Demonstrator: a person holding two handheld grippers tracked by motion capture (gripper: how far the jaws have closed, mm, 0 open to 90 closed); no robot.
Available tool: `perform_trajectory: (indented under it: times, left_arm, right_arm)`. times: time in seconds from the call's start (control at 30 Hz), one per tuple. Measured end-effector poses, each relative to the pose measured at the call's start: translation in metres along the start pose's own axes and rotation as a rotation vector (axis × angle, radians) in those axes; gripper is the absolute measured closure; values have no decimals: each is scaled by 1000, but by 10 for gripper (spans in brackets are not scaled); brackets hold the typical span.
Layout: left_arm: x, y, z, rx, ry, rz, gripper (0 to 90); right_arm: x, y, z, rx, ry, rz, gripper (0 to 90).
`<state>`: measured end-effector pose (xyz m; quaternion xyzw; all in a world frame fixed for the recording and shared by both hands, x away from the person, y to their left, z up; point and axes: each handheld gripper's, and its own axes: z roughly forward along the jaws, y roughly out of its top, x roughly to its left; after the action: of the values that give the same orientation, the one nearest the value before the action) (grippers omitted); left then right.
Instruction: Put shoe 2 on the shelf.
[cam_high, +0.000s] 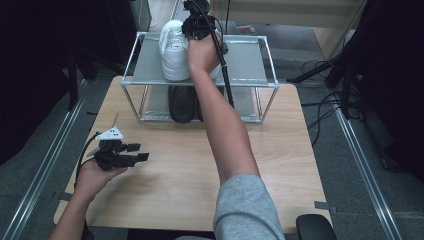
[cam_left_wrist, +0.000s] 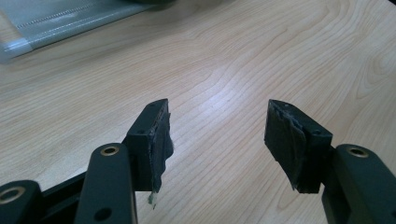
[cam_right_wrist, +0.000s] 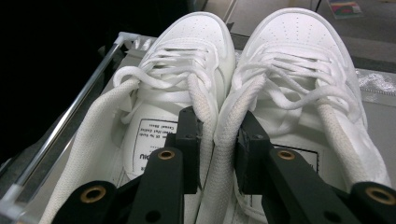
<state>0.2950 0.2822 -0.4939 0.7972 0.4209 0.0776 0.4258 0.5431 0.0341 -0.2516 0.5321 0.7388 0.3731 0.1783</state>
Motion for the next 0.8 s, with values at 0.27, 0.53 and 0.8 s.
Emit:
perform_trajectory:
  times: [0.27, 0.53, 0.8]
  left_arm:
    - [-2, 1, 2, 7, -6, 10, 410]
    - [-4, 2, 3, 11, -9, 16, 410]
    - [-4, 2, 5, 21, -13, 19, 409]
  right_arm:
    - [1, -3, 14, 9, -13, 57, 751]
    - [5, -13, 16, -10, -11, 60, 688]
    - [1, -19, 15, -24, 22, 17, 586]
